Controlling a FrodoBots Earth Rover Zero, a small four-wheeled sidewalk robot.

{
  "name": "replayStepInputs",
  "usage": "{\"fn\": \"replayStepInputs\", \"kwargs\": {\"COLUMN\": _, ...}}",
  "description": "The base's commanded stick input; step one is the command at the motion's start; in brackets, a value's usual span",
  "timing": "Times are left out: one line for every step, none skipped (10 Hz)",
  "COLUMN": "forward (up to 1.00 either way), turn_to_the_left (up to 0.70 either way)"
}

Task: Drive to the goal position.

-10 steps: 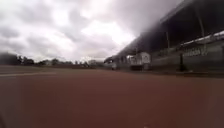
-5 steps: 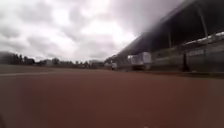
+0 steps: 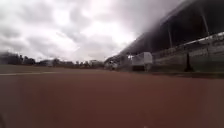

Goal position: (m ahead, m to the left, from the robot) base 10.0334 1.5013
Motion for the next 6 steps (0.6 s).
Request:
{"fn": "replayStepInputs", "kwargs": {"forward": 0.7, "turn_to_the_left": 0.0}}
{"fn": "replayStepInputs", "kwargs": {"forward": 0.7, "turn_to_the_left": 0.0}}
{"fn": "replayStepInputs", "kwargs": {"forward": 0.7, "turn_to_the_left": 0.0}}
{"fn": "replayStepInputs", "kwargs": {"forward": 0.7, "turn_to_the_left": 0.0}}
{"fn": "replayStepInputs", "kwargs": {"forward": 0.7, "turn_to_the_left": 0.0}}
{"fn": "replayStepInputs", "kwargs": {"forward": 0.7, "turn_to_the_left": 0.0}}
